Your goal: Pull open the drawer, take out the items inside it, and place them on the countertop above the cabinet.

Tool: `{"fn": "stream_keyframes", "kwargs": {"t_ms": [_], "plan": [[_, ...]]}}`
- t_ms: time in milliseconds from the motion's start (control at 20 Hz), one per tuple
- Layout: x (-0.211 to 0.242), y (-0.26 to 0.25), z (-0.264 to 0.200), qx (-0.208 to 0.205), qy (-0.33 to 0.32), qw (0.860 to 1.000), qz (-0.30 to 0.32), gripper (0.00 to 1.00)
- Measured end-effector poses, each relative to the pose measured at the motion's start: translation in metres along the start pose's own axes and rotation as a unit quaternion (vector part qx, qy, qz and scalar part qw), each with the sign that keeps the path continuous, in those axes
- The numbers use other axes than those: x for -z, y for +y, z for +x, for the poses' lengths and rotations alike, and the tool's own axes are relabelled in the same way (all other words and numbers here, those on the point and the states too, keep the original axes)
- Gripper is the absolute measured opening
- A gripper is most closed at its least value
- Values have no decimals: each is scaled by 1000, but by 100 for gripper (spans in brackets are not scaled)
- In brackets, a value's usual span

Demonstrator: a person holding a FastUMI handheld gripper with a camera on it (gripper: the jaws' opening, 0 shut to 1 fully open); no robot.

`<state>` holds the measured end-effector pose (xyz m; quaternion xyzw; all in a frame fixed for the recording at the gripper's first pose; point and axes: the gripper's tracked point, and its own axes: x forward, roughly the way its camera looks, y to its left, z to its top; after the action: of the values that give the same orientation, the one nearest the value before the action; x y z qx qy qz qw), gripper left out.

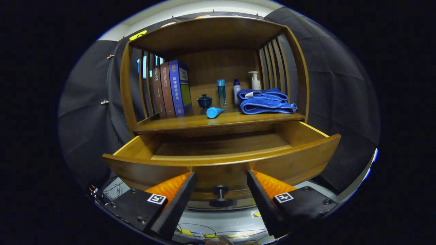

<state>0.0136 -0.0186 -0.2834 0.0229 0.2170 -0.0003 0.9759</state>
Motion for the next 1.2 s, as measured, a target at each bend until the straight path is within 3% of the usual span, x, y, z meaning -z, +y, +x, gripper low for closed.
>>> {"fn": "stream_keyframes", "kwargs": {"t_ms": [800, 1200], "plan": [[-24, 2, 94, 3, -9, 1000, -7, 99], [-26, -5, 117, 9, 5, 1000, -4, 99]]}}
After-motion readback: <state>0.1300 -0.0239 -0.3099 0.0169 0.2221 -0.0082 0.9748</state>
